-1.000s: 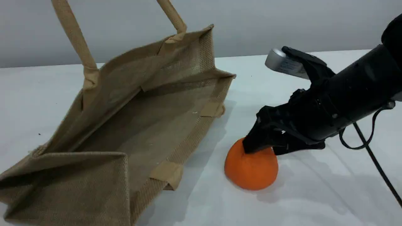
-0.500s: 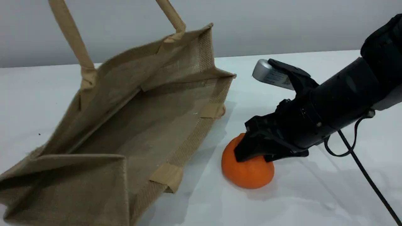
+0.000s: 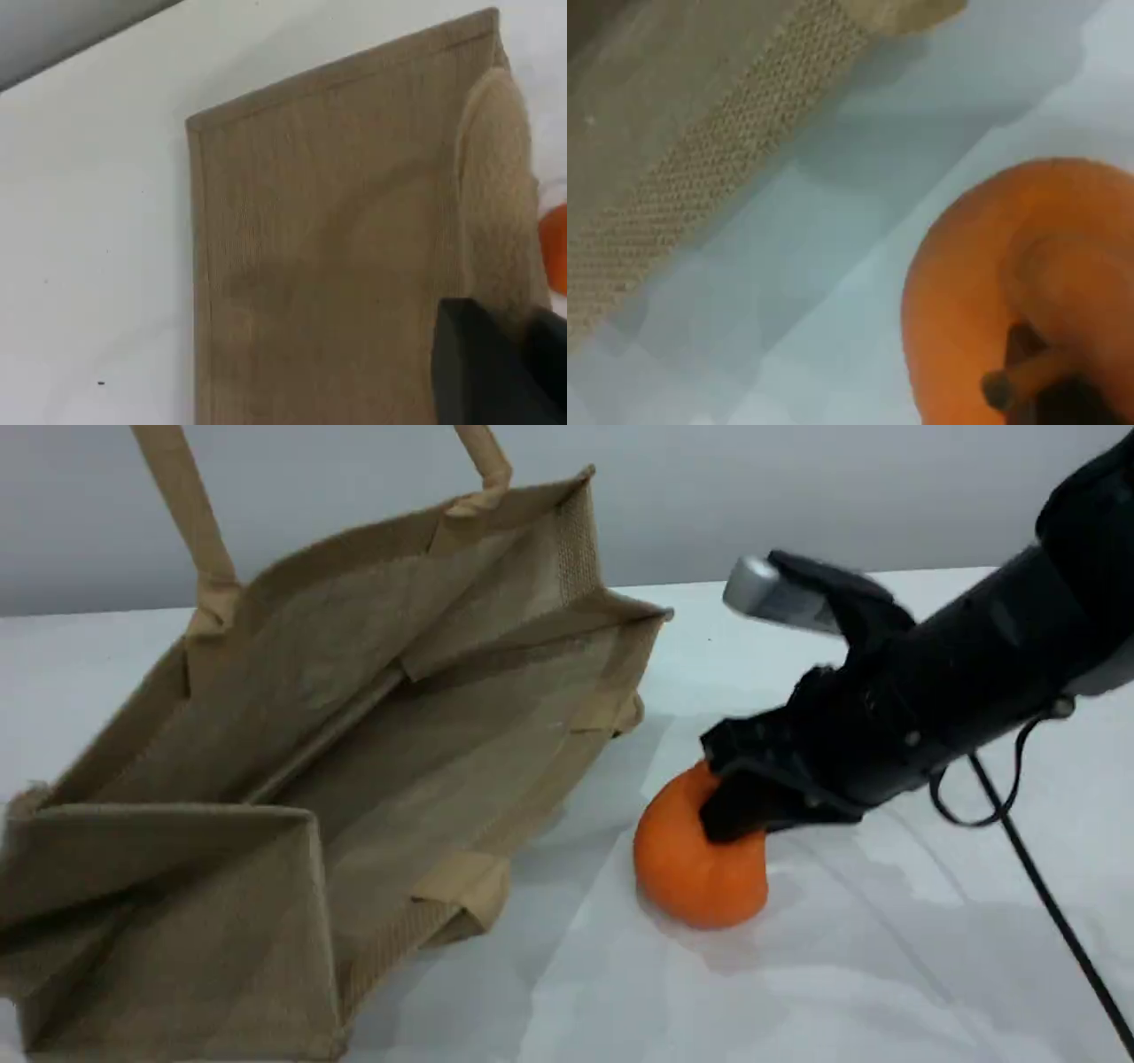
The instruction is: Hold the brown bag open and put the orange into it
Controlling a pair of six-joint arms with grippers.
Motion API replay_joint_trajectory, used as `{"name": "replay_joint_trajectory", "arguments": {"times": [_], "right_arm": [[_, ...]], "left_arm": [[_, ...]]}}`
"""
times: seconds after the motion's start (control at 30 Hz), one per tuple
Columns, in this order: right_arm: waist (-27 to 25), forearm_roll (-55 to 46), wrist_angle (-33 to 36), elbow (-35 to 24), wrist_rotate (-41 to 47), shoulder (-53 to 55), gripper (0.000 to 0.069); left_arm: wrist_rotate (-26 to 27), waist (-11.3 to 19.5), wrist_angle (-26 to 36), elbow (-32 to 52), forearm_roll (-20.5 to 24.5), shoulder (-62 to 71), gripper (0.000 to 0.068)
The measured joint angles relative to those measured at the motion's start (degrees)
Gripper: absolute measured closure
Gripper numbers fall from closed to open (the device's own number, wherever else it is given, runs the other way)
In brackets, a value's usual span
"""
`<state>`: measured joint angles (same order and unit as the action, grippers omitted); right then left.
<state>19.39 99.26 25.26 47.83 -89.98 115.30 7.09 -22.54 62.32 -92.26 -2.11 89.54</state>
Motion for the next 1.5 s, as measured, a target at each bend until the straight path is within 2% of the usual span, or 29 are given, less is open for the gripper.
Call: {"name": "replay_joint_trajectory", "arguments": {"times": [0.13,0.23,0.37,0.57,0.9,1.1,1.3,1.4,1.5], "right_arm": [[0.0,-6.7,-4.4,0.0,3.1,-5.6,0.0671],[0.0,-11.3,-4.4,0.0,7.7,-10.1,0.0671],[0.0,-14.2,-2.6,0.0,12.2,-16.4,0.0671],[0.0,-14.2,2.9,0.0,13.6,-23.0,0.0671],[0.1,-10.8,4.0,0.0,13.5,-23.1,0.0671],[4.5,-9.6,2.8,0.0,12.2,-22.6,0.0671],[9.6,-2.3,1.2,0.1,5.7,-18.7,0.0671],[9.9,0.6,1.3,0.5,0.8,-16.2,0.0671],[9.9,0.7,1.3,2.4,0.0,-13.2,0.0671]], "left_arm": [[1.6,0.0,0.0,0.0,-1.1,0.0,0.0589],[2.1,0.0,0.0,0.0,-2.0,0.0,0.0589],[3.6,0.0,-0.3,0.0,-4.4,0.0,0.0589],[6.2,0.0,-2.1,-1.2,-11.1,0.0,0.0589],[6.2,0.0,-1.2,-1.6,-13.6,0.0,0.0589],[5.6,0.0,-1.2,-1.6,-13.4,0.0,0.0589],[5.5,0.0,-1.2,-1.6,-13.4,0.0,0.0589],[4.7,0.0,-1.2,-1.6,-13.4,0.0,0.0589],[4.7,0.0,-1.3,-1.6,-13.1,0.0,0.0589]]}}
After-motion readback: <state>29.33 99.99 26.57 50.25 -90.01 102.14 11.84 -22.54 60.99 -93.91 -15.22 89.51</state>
